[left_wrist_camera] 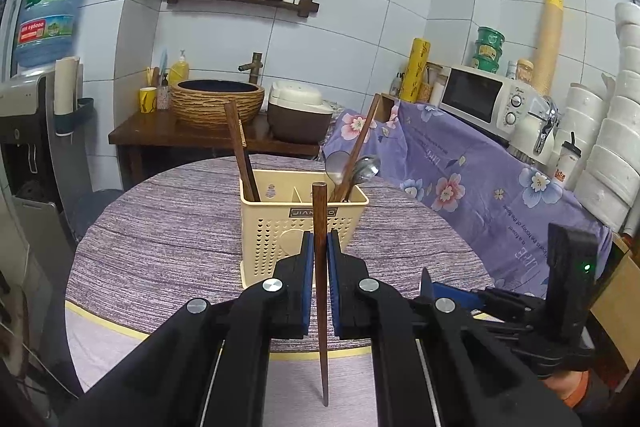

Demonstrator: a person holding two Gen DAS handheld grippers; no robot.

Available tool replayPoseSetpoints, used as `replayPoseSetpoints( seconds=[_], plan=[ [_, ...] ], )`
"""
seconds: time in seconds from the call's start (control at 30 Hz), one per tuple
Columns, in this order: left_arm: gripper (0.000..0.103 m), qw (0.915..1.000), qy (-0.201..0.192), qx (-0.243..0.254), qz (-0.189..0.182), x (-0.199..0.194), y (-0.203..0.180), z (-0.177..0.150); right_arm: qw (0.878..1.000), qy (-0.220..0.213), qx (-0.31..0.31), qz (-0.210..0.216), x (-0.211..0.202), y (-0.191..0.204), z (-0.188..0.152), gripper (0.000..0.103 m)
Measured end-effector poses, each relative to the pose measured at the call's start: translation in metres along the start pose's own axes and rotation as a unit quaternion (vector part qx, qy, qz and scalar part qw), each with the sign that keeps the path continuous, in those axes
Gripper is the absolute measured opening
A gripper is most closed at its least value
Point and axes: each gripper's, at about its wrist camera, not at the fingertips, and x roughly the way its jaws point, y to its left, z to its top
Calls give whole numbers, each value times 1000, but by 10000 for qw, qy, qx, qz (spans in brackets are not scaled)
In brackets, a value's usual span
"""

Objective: Organize utensils
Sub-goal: 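Lift the chopstick and spoon and carry both above the holder, then lower the chopstick and spoon into the holder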

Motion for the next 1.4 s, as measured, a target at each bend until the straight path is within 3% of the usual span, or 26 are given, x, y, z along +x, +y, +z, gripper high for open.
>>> replayPoseSetpoints(
  seconds=[0.7, 0.93, 1.07, 1.3, 1.4],
  plan=[
    [8, 10000, -6, 39, 1, 1, -3, 0, 9999, 46, -35, -85, 0, 1, -3, 38],
    [8, 9999, -95, -13, -44, -5, -2, 5, 9996, -137, -230, -38, -9, 8, 6, 38],
    [8, 9996, -272, -7, -122, -13, 0, 29, 9977, -516, -449, -5, -18, 17, 38, 38],
    [8, 9945, -1041, -97, -81, -26, 9, 127, 9837, -1525, -938, -189, -29, 53, 142, 38],
    [8, 9901, -1382, -94, 244, -21, 12, 159, 9769, -1797, -1072, -431, -18, 64, 174, 38]
  ],
)
